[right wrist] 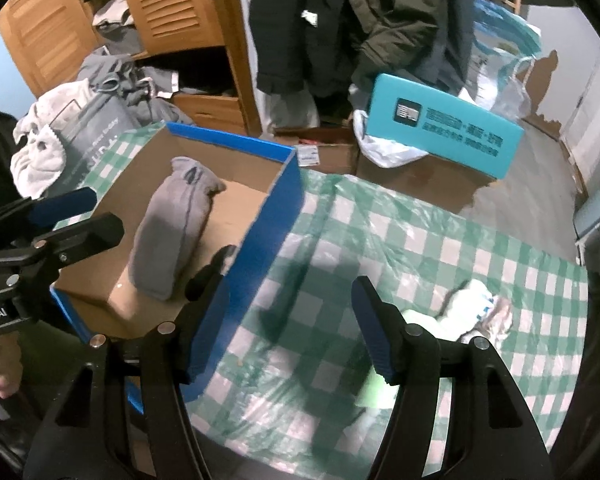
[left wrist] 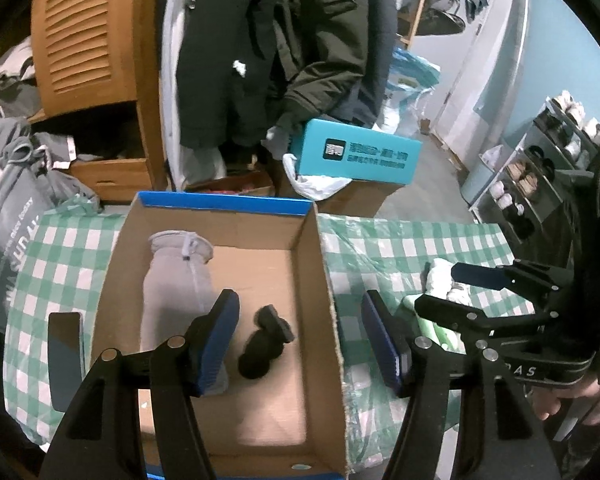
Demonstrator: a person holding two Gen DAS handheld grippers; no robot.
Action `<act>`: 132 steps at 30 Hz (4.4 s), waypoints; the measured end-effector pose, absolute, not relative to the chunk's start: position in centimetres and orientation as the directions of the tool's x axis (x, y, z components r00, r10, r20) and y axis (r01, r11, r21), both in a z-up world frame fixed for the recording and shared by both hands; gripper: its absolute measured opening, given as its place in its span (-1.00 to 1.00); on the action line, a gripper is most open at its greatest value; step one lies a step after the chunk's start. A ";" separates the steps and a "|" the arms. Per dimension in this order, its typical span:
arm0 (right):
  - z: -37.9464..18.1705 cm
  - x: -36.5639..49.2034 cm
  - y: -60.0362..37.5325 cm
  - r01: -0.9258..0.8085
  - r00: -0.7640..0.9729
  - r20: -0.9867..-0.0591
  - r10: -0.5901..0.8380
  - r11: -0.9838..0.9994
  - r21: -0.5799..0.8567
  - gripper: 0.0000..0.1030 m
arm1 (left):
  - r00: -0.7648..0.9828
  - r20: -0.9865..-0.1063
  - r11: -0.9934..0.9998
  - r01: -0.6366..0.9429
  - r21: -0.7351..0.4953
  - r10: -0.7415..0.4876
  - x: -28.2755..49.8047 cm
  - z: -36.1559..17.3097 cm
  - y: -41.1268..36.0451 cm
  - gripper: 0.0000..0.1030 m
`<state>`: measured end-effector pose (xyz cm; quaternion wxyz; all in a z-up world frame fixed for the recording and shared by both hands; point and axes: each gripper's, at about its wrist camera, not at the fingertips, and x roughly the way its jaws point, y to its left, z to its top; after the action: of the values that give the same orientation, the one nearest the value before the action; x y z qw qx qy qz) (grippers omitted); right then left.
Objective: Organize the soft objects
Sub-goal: 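Open both tools to release the socks inside the shoebox, then move both tools back over the light green bag on the tablecloth, then grasp the light green bag with the left tool while the right tool grasps the plastic bag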
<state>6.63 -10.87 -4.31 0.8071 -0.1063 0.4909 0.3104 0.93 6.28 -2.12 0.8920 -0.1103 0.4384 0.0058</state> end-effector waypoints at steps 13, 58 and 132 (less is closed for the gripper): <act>-4.1 7.5 -15.8 -0.539 0.362 -0.851 0.379 0.830 0.140 0.29 | 0.580 -0.806 0.986 -0.025 -0.164 -0.119 2.1 -2.9 1.4 0.26; -11.6 12.0 -30.7 -0.257 0.344 -0.914 0.215 0.958 0.129 0.30 | 0.290 -0.934 0.977 0.097 -0.190 -0.210 8.6 -14.0 -11.4 0.28; -17.7 11.7 -28.1 -0.306 0.215 -0.959 0.187 0.945 0.116 -0.28 | 0.214 -0.933 0.957 0.094 -0.275 -0.289 10.4 -16.8 -10.8 -0.77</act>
<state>11.68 -28.14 -17.66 0.7777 -0.0490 0.6063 0.1587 10.45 -10.84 -16.84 0.7751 -0.0792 0.6146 -0.1235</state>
